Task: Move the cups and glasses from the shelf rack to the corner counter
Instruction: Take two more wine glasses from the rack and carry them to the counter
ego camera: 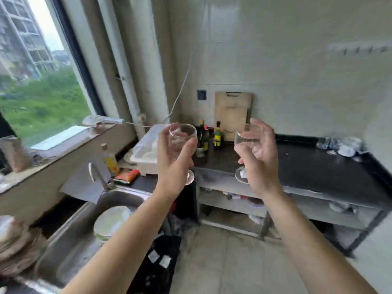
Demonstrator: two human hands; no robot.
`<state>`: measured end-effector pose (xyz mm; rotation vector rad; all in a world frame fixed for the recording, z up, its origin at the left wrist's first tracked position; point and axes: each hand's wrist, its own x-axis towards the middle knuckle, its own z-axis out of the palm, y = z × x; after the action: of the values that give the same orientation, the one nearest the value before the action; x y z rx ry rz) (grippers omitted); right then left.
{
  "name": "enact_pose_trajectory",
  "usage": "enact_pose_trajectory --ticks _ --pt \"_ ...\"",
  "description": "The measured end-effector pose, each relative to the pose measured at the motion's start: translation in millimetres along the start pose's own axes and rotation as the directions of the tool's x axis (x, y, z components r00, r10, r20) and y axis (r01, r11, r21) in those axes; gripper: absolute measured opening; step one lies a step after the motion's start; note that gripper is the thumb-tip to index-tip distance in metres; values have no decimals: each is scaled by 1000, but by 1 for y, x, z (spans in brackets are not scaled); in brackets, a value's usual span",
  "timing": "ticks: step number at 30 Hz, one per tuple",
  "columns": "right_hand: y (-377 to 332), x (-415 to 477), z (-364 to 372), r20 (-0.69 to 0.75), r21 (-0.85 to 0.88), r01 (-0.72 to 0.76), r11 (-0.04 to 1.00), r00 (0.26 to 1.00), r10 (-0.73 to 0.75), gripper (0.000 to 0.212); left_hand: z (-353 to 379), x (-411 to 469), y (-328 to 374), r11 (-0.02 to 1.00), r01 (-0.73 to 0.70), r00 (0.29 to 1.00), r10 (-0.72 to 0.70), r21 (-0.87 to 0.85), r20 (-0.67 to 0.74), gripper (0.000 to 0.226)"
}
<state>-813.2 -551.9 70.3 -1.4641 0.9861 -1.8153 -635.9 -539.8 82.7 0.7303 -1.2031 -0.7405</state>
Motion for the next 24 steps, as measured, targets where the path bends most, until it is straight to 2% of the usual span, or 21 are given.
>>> enact_pose_trajectory --ticks 3,12,16,19,24 --pt "13 23 -71 -83 -91 9 996 996 -17 56 64 11 -27 999 32 996 -32 -5 88 52" --pt "95 90 -223 -322 -238 -120 964 946 38 59 233 52 -145 989 146 939 -130 -29 317 45" --pt "125 151 -279 -365 -329 -136 934 931 7 55 311 97 -204 977 186 907 -129 -107 400 47" --pt "140 207 -317 -434 -330 -178 927 901 19 49 368 140 -236 965 238 870 -162 -109 467 51" --pt "167 277 -381 -543 -358 -222 907 840 -9 53 458 203 -286 966 239 813 -146 -95 563 55"
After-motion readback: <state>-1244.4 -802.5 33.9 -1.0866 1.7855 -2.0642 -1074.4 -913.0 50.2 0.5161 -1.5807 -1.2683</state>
